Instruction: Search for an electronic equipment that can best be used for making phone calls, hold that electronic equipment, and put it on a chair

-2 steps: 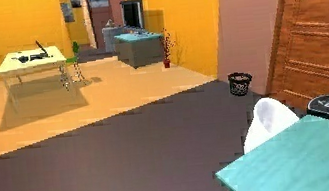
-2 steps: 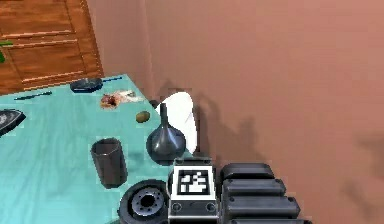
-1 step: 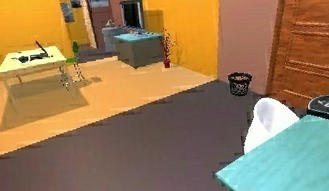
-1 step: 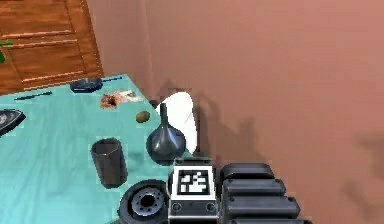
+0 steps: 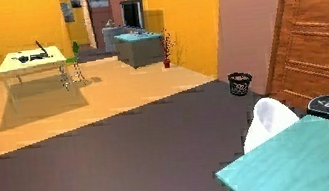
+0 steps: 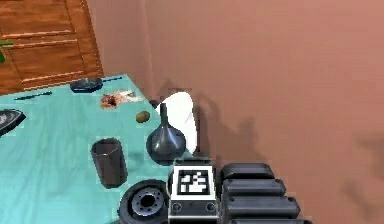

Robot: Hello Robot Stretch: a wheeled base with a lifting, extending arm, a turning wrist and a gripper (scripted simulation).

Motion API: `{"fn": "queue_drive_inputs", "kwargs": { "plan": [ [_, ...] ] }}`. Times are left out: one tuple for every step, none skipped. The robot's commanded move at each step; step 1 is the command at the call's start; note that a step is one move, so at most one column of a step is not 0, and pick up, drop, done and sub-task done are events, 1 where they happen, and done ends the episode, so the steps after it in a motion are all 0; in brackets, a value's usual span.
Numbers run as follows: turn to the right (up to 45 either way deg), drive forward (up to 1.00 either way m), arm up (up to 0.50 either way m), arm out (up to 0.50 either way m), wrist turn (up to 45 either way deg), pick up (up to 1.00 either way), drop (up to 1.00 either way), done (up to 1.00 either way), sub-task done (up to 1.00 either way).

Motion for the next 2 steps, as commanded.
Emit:
{"fn": "queue_drive_inputs", "kwargs": {
  "plan": [
    [36.0, 0.00, 0.00, 0.00, 0.0, 0.00, 0.00, 0.00, 0.00],
    [-18.0, 0.00, 0.00, 0.00, 0.0, 0.00, 0.00, 0.00, 0.00]
  ]
}}
